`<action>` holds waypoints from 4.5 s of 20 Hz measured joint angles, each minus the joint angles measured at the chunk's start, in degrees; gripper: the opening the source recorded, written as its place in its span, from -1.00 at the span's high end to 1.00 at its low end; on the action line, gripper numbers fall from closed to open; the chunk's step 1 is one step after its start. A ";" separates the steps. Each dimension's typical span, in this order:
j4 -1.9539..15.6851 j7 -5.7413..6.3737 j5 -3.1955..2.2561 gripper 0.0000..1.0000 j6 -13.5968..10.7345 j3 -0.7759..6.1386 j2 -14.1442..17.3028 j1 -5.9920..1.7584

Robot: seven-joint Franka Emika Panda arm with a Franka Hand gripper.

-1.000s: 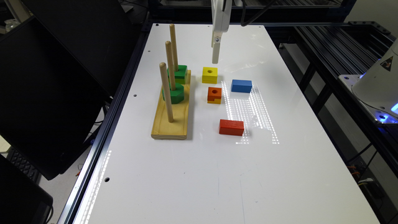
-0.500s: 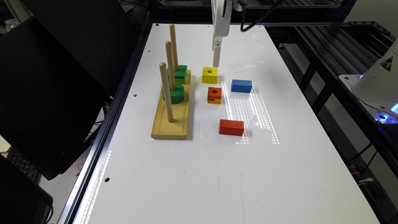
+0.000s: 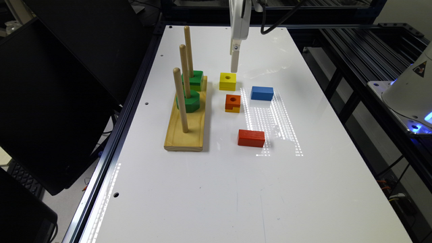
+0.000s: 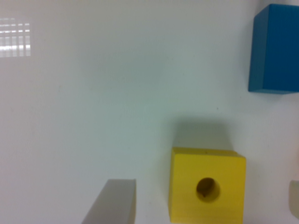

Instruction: Pick up yellow block.

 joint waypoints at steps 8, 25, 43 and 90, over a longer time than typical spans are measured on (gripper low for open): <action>2.42 0.00 0.00 -1.00 0.26 0.07 2.81 0.01; 2.59 0.00 0.00 -1.00 4.77 0.27 7.57 0.02; 2.42 0.50 0.03 -1.00 4.75 1.35 7.58 -0.05; 2.52 0.50 -0.01 -1.00 8.85 1.32 12.00 -0.26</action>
